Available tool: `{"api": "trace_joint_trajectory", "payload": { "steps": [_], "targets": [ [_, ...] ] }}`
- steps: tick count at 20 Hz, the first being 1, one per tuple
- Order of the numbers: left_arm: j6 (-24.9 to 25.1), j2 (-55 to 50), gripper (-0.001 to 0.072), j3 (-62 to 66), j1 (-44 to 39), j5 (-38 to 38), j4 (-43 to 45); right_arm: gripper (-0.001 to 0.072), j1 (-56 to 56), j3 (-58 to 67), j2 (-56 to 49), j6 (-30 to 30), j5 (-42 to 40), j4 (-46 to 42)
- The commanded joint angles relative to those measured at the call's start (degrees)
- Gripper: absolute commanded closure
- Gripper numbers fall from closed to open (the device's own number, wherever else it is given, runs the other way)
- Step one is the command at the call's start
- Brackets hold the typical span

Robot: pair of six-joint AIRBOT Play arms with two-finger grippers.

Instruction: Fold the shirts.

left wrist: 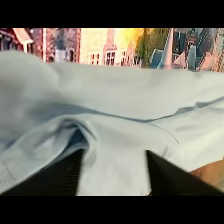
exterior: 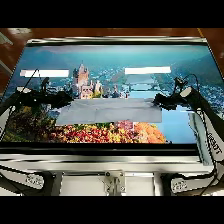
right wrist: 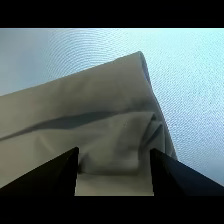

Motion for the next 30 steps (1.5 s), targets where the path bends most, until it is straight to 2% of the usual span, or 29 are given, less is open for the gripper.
{"api": "trace_joint_trajectory", "payload": {
  "steps": [1, 2, 3, 4, 7, 10, 15, 19, 20, 21, 22, 23, 24, 25, 26, 30],
  "targets": [
    [0.07, -0.04, 0.0104, 0.76, 0.55, -5.6, -0.09, 0.0145, -0.85, 0.07, 1.22, -0.37, 0.81, -0.74],
    [0.24, -0.02, 0.0104, 1.42, 1.05, -8.0, -0.09, 0.0144, -1.6, 0.07, 2.34, -0.96, 0.79, -0.81],
    [0.57, 0.17, 0.0105, 2.21, 1.77, -10.12, -0.11, 0.0109, -2.84, 0.07, 3.5, -1.38, 0.98, -1.03],
    [0.63, 0.35, 0.0105, 2.99, 2.45, -11.98, -0.11, 0.0044, -4.46, 0.07, 4.28, -1.01, 1.79, -0.85],
    [0.61, 1.6, 0.0106, 4.76, 3.89, -15.76, -0.33, 0.0041, -10.36, 0.04, 3.85, 1.6, 8.83, 2.23],
    [0.63, 2.93, 0.0108, 4.83, 3.96, -17.77, -1.44, 0.0041, -12.22, 0.04, 0.0, -2.05, 14.38, 9.38],
    [0.63, 3.04, 0.0114, 4.83, 3.5, -20.35, -5.46, 0.0041, -8.15, 0.04, -7.39, -4.2, 11.91, 21.18],
    [0.63, 3.04, 0.0114, 4.83, 2.67, -20.9, -6.32, 0.0044, -5.09, 0.07, -8.76, -6.69, 4.55, 27.69],
    [0.63, 3.04, 0.0114, 4.83, 2.43, -20.87, -6.38, 0.0177, -4.87, 0.07, -8.76, -6.71, 3.67, 28.02],
    [0.63, 3.04, 0.0115, 4.83, 2.12, -20.87, -6.38, 0.0487, -4.9, 0.07, -8.76, -6.75, 3.8, 28.0],
    [0.63, 3.04, 0.0118, 4.83, 1.81, -20.83, -6.38, 0.0626, -4.94, 0.07, -8.72, -6.82, 4.46, 27.96],
    [0.63, 3.04, 0.0124, 4.83, 1.38, -20.65, -6.36, 0.0637, -4.96, 0.07, -8.41, -7.69, 5.6, 27.74],
    [0.61, 3.04, 0.0171, 4.81, 0.83, -20.31, -6.36, 0.0637, -4.94, 0.07, -7.76, -9.51, 6.99, 27.26],
    [0.61, 3.02, 0.0277, 4.81, 0.2, -19.87, -6.36, 0.0637, -4.94, 0.07, -6.82, -10.82, 8.39, 27.12],
    [0.61, 3.02, 0.0315, 4.79, -0.72, -19.15, -6.34, 0.0637, -4.96, 0.07, -5.49, -11.78, 9.88, 26.84],
    [0.61, 2.93, 0.0579, 4.79, -6.8, -14.47, -6.32, 0.0637, -4.94, 0.07, 2.12, -11.96, 16.17, 23.93]
  ]
}}
